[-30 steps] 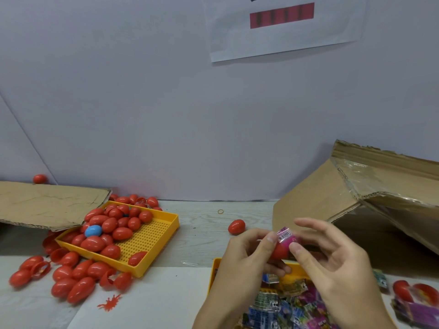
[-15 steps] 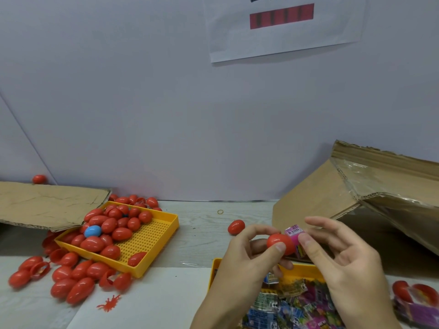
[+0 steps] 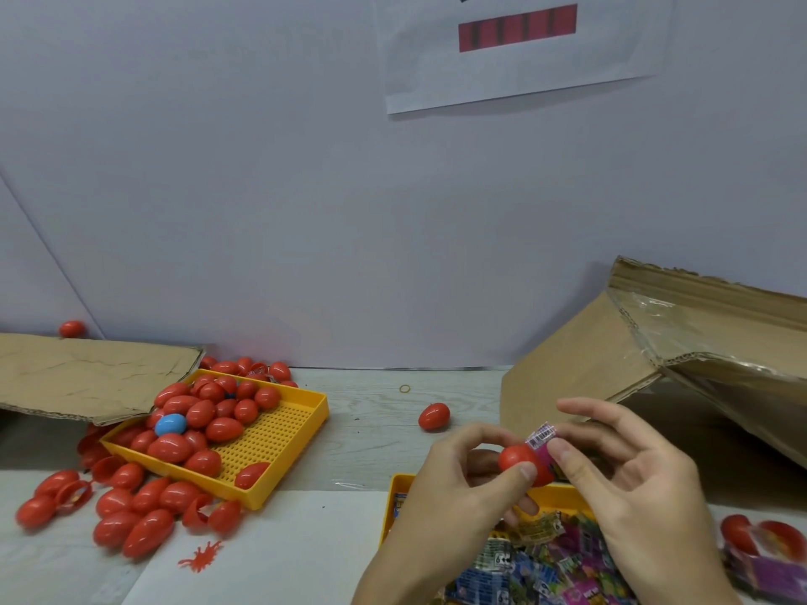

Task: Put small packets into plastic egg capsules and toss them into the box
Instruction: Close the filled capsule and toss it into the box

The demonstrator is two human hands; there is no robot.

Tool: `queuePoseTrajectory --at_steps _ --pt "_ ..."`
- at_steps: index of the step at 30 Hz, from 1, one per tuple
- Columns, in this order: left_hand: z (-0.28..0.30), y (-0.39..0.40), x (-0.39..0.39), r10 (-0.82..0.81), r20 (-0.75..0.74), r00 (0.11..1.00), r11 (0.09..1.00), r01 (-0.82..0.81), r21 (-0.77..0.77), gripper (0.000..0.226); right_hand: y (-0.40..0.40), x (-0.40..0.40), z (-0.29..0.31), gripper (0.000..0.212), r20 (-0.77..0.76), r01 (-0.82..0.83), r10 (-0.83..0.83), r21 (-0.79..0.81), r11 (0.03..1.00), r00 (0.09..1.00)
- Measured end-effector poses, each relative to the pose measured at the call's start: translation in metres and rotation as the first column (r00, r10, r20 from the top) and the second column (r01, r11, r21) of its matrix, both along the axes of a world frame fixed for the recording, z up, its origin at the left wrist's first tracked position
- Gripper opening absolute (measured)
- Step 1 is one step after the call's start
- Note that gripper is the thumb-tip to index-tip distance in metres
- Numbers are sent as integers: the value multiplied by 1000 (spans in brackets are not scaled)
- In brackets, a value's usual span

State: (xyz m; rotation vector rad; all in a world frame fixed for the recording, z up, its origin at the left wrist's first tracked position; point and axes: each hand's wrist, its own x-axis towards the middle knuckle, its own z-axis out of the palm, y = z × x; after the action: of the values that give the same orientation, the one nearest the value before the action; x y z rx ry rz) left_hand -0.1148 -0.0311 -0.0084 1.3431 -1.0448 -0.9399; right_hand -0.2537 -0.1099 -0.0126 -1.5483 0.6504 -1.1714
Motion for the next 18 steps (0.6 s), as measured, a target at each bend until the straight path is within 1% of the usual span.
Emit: queuePoseTrajectory --at_steps 9,14,18 --pt "0 0 1 11 -6 1000 1000 -11 8 20 -3 -2 -4 45 -64 -21 16 -75 997 998" --pt "1 1 0 26 -7 1000 1000 -26 -10 19 -6 -2 -8 46 -135 -22 5 -126 992 991" --pt "2 2 -2 16 -7 1000 999 -17 -40 19 -6 -2 -8 44 -145 -33 12 -138 990 989"
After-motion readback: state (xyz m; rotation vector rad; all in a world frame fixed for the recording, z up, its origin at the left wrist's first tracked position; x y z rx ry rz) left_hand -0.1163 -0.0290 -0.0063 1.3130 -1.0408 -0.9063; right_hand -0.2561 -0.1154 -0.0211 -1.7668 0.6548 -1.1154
